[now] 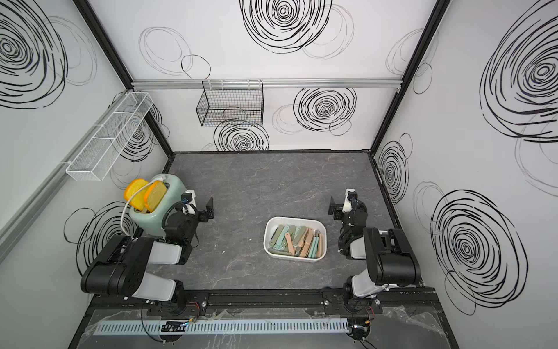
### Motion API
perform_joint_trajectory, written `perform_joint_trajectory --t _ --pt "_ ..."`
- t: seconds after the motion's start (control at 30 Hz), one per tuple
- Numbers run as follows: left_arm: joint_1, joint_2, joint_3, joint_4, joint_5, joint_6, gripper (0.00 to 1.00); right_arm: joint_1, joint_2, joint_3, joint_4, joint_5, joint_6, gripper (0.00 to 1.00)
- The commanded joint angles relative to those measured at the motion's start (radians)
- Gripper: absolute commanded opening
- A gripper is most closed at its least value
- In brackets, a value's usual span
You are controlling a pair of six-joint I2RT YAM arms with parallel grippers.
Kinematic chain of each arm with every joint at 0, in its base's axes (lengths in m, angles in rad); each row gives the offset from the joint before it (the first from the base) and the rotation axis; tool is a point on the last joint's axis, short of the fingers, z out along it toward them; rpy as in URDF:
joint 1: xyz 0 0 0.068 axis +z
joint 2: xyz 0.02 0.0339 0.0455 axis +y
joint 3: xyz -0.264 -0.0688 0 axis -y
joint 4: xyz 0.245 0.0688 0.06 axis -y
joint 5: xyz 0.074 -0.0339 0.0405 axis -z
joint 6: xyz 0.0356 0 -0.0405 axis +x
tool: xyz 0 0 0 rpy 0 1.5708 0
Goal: Take the fruit knife out of the storage box
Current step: Move the storage box to the center of the board.
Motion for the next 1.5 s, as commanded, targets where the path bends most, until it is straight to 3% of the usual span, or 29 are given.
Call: perform_joint_trajectory --t 0.0,1.47 --pt "0.005 -0.009 0.016 0.058 0.003 0.011 0.98 0.005 -0.012 -0.004 0.027 0.006 -0.002 0.99" --pt "0.014 0.010 0.011 0.105 0.018 0.004 0.98 0.005 -0.011 -0.003 0.026 0.006 -0.001 0.99"
